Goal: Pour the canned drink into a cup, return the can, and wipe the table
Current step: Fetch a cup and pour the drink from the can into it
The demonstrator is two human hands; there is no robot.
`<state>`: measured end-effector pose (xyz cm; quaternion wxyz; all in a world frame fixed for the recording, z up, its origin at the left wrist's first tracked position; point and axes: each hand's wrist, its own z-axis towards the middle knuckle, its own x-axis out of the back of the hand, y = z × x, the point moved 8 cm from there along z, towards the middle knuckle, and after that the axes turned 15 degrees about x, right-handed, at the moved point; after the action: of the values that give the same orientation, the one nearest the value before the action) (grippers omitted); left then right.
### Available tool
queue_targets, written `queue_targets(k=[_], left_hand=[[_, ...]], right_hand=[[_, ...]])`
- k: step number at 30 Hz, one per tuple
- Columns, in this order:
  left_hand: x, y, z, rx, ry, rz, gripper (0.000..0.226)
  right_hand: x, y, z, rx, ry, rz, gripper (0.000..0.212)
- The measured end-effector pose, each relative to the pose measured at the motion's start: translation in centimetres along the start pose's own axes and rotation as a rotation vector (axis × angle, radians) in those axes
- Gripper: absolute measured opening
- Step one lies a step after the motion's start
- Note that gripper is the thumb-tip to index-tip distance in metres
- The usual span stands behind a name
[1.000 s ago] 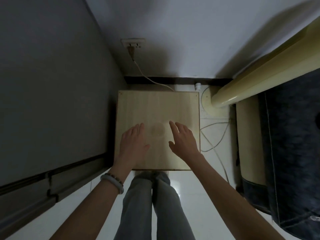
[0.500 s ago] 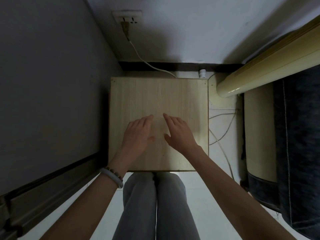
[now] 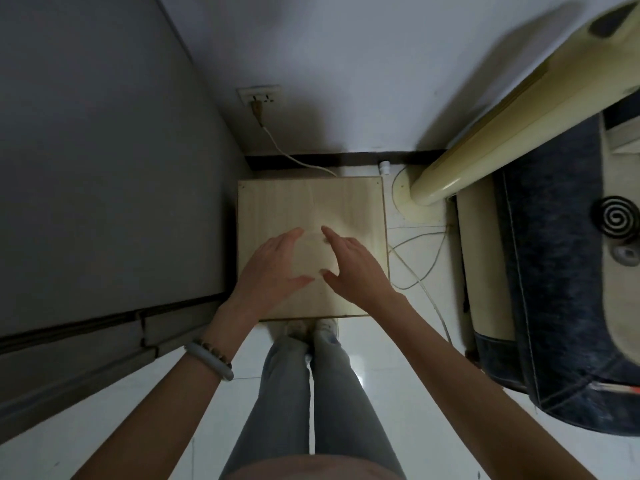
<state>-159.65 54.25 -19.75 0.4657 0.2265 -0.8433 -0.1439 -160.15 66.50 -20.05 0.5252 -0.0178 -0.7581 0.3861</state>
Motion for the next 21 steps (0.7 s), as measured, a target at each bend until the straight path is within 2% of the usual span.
queue_targets(k=[6, 13, 17, 21], left_hand=[[5.5, 4.9, -6.8, -0.075, 0.092, -0.117, 0.079], [7.8, 9.2, -12.2, -0.16, 0.132, -0.234, 0.076], [7.4, 11.5, -14.2, -0.243, 0.083, -0.251, 0.073], [6.7, 13.1, -16.2, -0.288, 0.041, -0.215, 0.077]], right_hand=[[7.2, -5.5, -4.8, 0.034, 0.156, 0.029, 0.075], [10.0, -6.6, -9.9, -0.033, 0.251, 0.077, 0.062], [11.0, -6.8, -12.4, -0.126, 0.395, 0.314, 0.039], [10.9, -7.1, -16.1, -0.294, 0.489, 0.503, 0.042]])
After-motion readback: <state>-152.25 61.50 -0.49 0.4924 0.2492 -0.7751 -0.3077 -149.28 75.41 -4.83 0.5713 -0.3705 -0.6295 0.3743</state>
